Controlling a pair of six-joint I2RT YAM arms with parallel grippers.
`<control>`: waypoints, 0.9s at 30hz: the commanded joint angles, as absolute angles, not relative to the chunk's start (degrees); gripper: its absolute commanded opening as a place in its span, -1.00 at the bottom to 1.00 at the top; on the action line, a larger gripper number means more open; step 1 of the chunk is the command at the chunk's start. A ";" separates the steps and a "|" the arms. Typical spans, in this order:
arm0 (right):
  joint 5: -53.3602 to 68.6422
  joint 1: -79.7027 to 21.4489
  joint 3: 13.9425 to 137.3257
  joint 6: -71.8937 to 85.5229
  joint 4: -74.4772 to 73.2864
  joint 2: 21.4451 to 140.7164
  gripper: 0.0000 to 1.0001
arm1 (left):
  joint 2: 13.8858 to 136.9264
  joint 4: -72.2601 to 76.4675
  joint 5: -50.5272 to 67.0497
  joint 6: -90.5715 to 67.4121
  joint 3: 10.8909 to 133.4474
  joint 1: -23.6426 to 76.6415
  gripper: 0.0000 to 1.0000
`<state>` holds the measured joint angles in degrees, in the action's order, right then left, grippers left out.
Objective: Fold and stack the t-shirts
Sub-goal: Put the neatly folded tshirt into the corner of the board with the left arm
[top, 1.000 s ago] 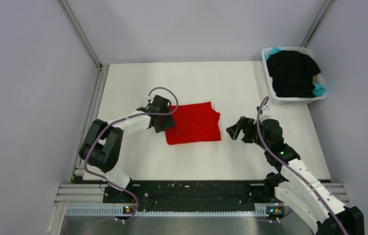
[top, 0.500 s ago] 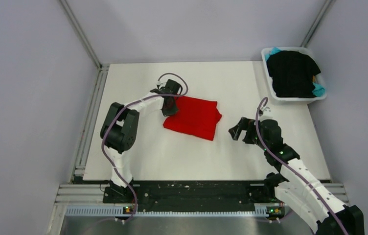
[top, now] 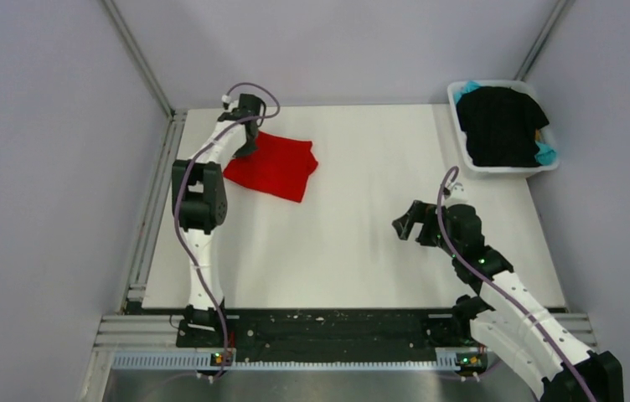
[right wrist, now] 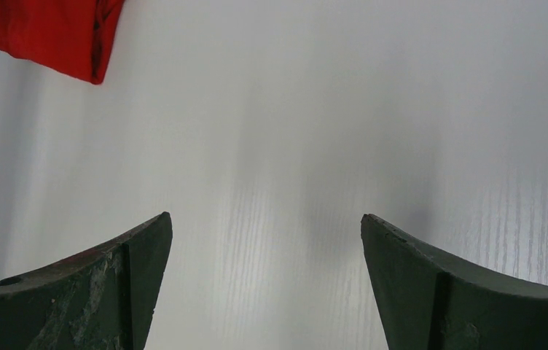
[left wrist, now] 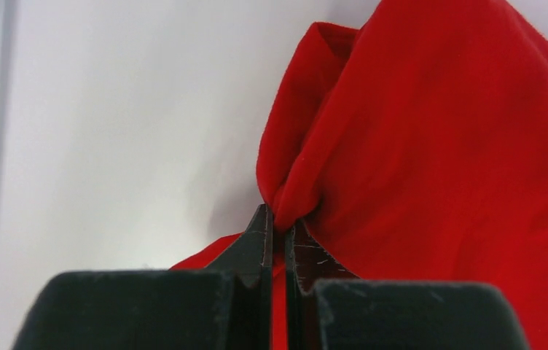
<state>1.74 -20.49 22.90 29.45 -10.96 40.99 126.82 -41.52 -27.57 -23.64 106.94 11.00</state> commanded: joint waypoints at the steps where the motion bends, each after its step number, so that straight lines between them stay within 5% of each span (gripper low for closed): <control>1: 0.48 -20.50 22.81 28.26 -9.77 39.64 0.98 | 131.87 -40.07 -30.24 -14.13 115.63 4.90 -1.00; 21: -7.64 -20.49 22.18 26.21 -9.02 41.71 0.98 | 143.72 -31.92 -26.48 -5.32 134.87 -10.89 -0.98; 23: -7.84 -20.54 22.49 26.02 -9.14 42.37 0.97 | 143.25 -32.14 -25.81 -5.07 134.89 -11.08 -0.75; 25: -8.35 -20.52 22.65 25.91 -9.18 42.77 0.98 | 142.38 -32.38 -24.06 -4.98 134.91 -11.07 0.03; 27: -8.77 -20.50 23.11 25.88 -9.79 42.86 0.98 | 140.64 -32.72 -23.14 -5.42 134.83 -10.92 0.48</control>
